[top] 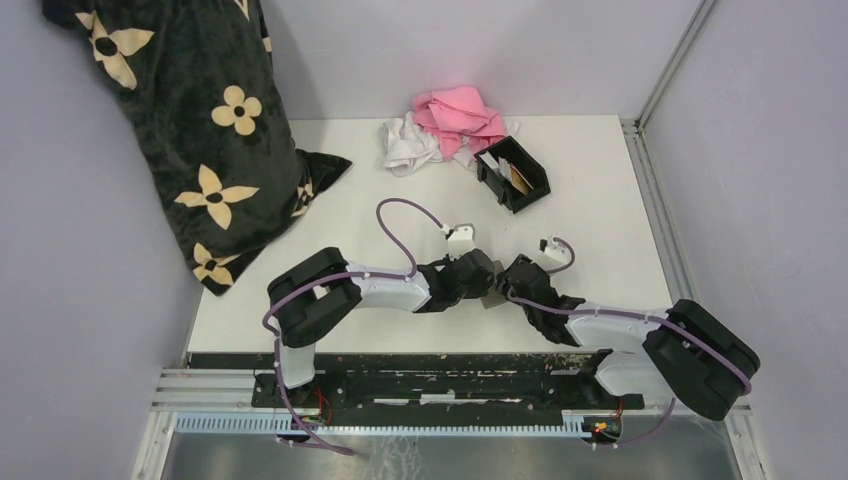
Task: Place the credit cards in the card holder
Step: Close the card holder at the center of the board.
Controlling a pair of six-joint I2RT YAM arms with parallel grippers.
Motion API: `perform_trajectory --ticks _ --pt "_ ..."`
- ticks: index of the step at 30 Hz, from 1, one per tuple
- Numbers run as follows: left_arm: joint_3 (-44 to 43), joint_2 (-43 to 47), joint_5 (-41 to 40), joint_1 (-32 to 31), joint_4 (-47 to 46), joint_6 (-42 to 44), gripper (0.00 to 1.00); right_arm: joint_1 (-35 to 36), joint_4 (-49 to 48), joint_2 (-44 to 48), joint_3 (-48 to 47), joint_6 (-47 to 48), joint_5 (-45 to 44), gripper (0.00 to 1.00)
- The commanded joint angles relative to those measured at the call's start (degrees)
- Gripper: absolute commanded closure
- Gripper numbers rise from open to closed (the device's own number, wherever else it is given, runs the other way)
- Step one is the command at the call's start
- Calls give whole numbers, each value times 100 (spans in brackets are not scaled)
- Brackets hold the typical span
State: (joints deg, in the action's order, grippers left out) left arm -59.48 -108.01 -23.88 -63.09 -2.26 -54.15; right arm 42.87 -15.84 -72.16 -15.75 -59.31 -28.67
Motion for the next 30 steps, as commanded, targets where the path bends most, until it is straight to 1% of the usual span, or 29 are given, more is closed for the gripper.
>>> perform_trajectory --ticks 1,6,12,21,30 --pt "82 87 96 37 111 32 57 428 978 -450 144 -234 402 54" --pt "70 80 124 94 142 47 57 755 995 -636 119 -372 157 54" --pt "16 65 172 113 232 54 57 1252 1016 -1108 -61 -590 -278 54" --pt "103 96 175 129 220 23 57 1654 1021 -1428 -85 -817 -641 55" --pt "302 168 208 195 96 -71 57 2161 853 -2065 -166 -1103 -1028 56"
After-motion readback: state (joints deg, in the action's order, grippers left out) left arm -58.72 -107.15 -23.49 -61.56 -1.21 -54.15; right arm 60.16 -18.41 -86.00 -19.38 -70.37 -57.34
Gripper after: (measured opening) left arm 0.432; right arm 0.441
